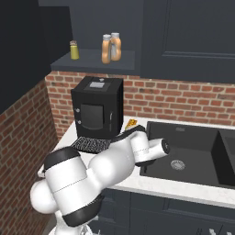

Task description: Put the shaker and condiment bottle from the counter next to their counterparts in the cabinet.

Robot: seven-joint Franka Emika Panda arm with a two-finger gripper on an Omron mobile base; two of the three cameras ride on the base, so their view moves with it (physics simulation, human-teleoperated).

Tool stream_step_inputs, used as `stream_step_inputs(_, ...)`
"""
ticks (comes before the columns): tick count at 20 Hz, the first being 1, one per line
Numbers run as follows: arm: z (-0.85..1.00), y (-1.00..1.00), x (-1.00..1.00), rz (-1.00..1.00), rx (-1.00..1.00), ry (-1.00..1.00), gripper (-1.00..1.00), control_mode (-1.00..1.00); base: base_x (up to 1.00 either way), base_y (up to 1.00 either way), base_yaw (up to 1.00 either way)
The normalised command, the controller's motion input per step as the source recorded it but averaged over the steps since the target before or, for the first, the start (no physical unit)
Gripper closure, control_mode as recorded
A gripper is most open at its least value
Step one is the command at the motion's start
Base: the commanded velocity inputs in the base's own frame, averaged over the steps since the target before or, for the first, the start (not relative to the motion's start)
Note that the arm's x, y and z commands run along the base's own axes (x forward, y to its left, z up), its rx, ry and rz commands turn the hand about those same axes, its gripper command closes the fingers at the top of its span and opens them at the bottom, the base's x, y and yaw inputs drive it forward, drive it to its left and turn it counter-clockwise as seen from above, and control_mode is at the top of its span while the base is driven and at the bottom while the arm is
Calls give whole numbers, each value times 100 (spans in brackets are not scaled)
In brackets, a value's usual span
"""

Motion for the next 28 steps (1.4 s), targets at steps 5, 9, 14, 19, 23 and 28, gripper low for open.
stream_step_inputs(5,-15,15,2,0,3,8,-100,-100,0,0,0)
stream_step_inputs(9,-17,22,1,0,1,9,-100,-100,0,0,0)
stream_step_inputs(14,-5,11,8,0,0,12,100,-100,0,0,0)
stream_step_inputs(19,9,0,0,-1,-3,-10,100,-100,0,0,0)
stream_step_inputs(23,69,0,-21,0,-22,-31,100,-100,0,0,0)
stream_step_inputs(28,100,0,-41,0,-32,-45,100,-100,0,0,0)
